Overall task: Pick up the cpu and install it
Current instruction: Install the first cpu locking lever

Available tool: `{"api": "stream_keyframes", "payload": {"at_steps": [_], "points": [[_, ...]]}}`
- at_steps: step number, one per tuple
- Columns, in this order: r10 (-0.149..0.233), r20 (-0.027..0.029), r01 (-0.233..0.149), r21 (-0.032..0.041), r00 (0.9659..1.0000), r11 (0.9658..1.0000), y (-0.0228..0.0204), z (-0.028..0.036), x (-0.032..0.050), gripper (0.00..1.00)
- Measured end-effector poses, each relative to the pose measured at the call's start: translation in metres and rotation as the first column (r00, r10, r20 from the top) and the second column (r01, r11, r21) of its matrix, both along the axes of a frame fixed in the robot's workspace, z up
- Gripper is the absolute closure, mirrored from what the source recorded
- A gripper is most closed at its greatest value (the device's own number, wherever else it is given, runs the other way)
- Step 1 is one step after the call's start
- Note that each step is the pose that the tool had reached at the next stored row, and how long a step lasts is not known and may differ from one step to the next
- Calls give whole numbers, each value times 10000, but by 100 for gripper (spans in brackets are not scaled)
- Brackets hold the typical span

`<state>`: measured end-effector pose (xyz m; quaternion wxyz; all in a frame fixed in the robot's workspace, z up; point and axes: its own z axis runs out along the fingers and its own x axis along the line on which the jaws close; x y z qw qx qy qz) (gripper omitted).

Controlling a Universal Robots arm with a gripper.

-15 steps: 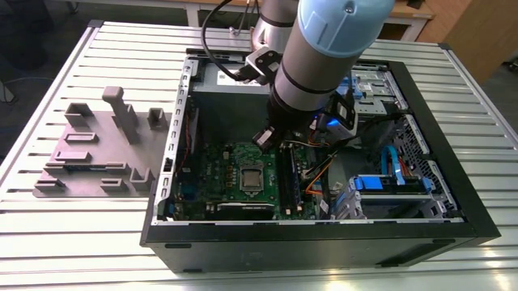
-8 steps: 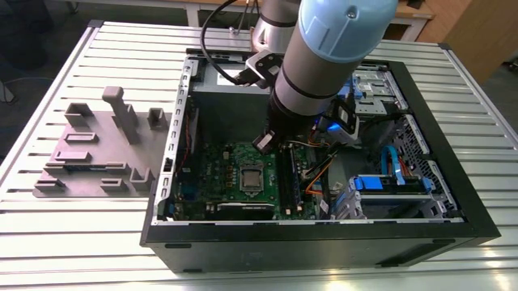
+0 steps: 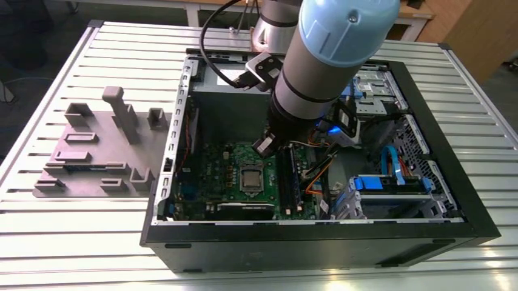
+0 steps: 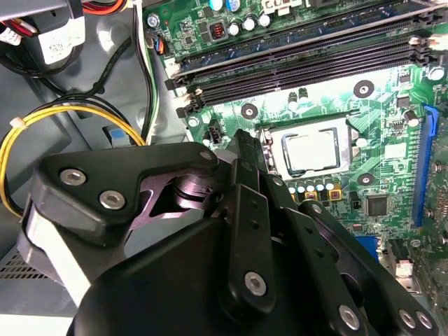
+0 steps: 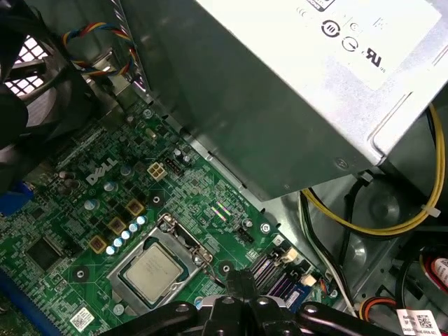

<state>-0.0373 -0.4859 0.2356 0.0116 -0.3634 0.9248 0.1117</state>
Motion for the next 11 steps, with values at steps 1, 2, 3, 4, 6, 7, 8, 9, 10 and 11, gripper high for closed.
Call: {"api": "stream_keyframes", "payload": {"at_steps": [1,2,3,4,6,7,8,9,10,11], "points": [[0,0,0,0,10000,10000,0,0,0,89],[0,0,0,0,10000,10000,0,0,0,89],[-1,0,1,0,10000,10000,0,0,-1,89],[0,0,0,0,10000,10000,0,0,-1,89],[0,0,0,0,10000,10000,0,0,-1,89],[0,0,0,0,10000,10000,0,0,-1,89],[0,0,0,0,10000,10000,0,0,-1,89],[-1,0,1,0,10000,10000,0,0,-1,89],[5,1,-5,2,10000,10000,0,0,-2,89],[20,5,-20,2,10000,10000,0,0,-7,89]]}}
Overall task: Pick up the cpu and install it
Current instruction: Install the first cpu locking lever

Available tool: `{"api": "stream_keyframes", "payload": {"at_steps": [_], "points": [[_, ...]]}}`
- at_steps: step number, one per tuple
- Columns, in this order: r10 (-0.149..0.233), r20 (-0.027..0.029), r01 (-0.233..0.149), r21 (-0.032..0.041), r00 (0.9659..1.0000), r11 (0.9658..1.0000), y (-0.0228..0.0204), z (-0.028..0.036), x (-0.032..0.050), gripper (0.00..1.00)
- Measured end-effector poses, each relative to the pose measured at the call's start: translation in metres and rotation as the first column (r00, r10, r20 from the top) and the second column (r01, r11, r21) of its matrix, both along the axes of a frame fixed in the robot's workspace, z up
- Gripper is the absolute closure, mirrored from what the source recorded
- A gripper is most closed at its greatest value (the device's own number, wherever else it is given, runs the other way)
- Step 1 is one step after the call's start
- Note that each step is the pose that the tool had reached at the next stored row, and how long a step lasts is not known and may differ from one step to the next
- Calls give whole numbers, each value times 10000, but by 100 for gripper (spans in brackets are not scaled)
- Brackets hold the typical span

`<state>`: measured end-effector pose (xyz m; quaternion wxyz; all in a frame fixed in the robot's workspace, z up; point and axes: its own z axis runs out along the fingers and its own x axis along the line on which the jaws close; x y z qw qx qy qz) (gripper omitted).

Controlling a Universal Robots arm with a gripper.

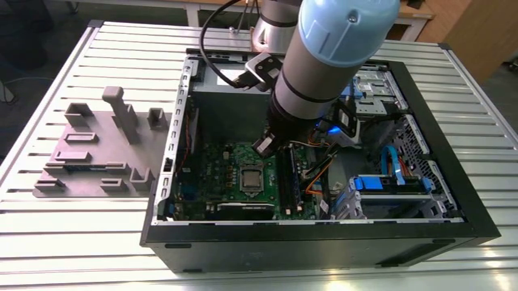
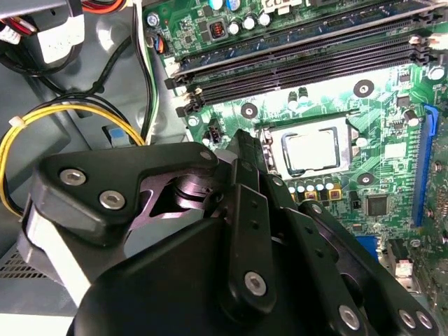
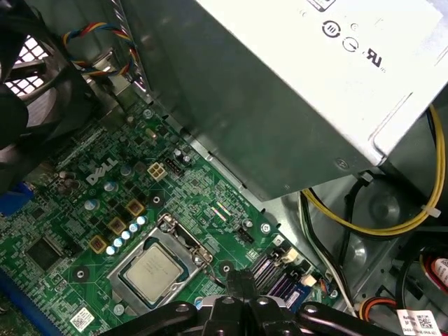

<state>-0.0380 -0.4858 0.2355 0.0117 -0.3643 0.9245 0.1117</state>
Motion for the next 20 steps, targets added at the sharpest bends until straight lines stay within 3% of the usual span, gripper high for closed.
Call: {"api": "stream_keyframes", "payload": {"at_steps": [5,9,14,20], "points": [[575,14,-575,0,9983,9983,0,-1,0,89],[1122,26,-1122,-6,9937,9937,-2,2,-1,89],[1469,48,-1469,-6,9891,9891,-20,0,-3,89],[1983,133,-1983,-20,9801,9801,-39,0,-8,89]]}}
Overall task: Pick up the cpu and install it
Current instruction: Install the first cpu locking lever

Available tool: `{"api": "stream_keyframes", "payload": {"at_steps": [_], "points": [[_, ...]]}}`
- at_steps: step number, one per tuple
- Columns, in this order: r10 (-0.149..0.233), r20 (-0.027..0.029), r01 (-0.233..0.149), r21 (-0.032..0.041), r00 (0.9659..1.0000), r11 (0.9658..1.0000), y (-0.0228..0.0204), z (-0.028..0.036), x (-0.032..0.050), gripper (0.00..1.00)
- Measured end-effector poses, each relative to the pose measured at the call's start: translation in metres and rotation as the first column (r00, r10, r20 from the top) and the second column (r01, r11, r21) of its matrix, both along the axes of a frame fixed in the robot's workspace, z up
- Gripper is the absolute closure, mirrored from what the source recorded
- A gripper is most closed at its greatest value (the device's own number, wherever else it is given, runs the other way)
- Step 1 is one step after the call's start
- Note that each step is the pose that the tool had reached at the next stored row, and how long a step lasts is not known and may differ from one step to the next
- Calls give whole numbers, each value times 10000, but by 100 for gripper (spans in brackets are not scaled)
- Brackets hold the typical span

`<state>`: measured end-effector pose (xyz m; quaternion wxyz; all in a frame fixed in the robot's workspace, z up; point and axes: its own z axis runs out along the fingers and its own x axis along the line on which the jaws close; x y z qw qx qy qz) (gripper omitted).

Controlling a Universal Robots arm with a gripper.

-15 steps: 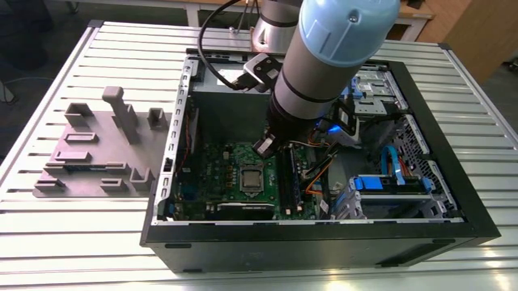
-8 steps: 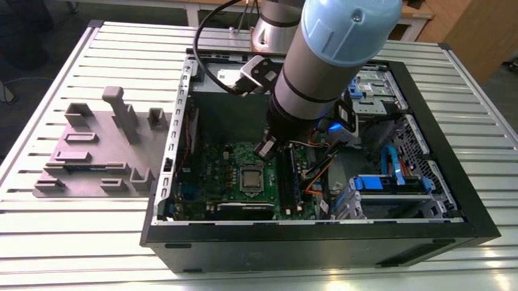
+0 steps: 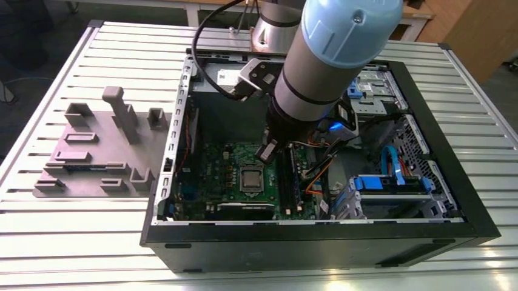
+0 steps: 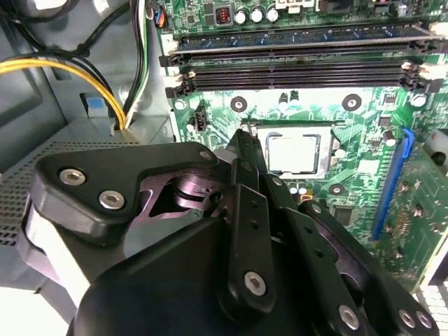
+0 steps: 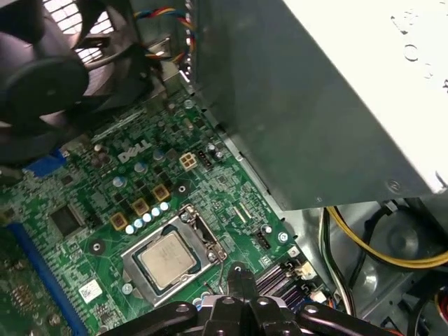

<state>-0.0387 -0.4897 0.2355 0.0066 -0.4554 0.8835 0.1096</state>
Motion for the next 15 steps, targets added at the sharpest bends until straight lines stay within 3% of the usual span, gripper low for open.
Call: {"api": "stream_keyframes", "payload": {"at_steps": [2,8,12,15], "points": [[157,29,-157,0,9999,9999,-11,0,-2,89],[490,38,-490,-13,9988,9988,-42,-4,-4,89],[907,33,-907,-80,9959,9959,-43,-12,-4,89],[1260,24,-1260,-171,9920,9919,-43,-21,-4,89]]}}
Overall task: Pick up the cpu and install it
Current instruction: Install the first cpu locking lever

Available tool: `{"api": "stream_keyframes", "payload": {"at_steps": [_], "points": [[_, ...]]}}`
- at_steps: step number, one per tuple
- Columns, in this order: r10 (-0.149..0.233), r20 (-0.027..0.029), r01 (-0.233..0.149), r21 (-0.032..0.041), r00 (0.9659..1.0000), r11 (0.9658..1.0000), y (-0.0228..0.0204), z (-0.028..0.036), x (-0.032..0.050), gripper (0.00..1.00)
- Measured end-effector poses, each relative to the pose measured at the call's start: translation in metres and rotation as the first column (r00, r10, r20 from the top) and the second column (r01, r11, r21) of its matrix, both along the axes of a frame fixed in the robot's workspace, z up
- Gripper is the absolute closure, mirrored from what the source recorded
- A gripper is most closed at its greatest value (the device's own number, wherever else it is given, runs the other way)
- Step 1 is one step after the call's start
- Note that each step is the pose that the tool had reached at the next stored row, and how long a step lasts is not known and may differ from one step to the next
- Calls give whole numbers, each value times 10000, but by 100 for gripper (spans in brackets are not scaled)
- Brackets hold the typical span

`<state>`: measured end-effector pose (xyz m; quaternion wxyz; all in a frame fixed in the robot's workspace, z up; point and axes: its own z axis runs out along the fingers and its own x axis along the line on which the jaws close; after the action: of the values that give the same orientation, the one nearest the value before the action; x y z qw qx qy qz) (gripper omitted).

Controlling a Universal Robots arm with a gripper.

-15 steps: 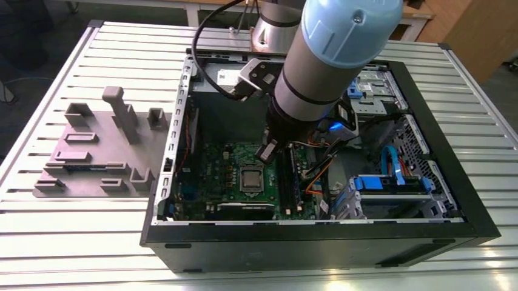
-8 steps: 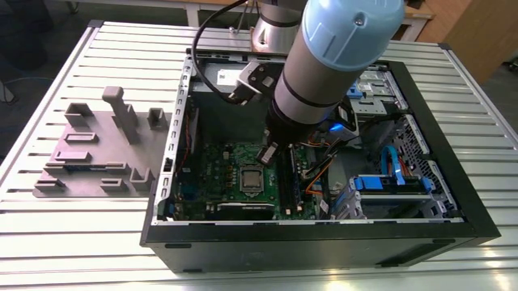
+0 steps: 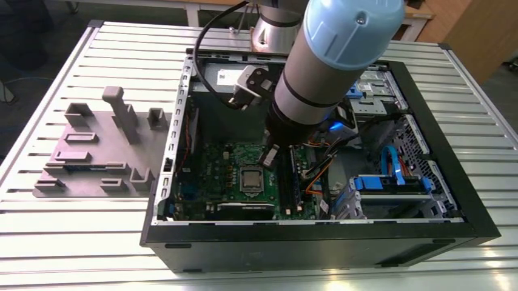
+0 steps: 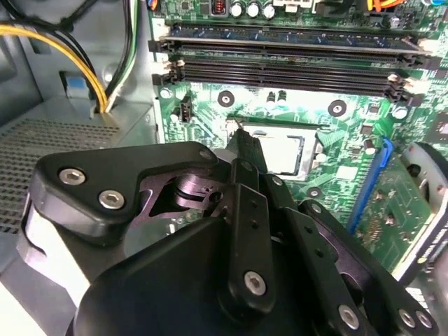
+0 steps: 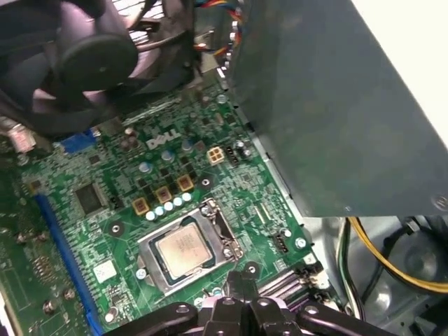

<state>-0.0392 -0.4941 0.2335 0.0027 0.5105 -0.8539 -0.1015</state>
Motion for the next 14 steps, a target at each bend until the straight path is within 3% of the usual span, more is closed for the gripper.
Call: {"api": "stream_keyframes", "payload": {"at_steps": [11,14], "points": [[91,-1,-91,-10,10000,10000,-4,-7,0,89],[379,-1,-379,-12,9993,9993,-9,-13,0,89]]}}
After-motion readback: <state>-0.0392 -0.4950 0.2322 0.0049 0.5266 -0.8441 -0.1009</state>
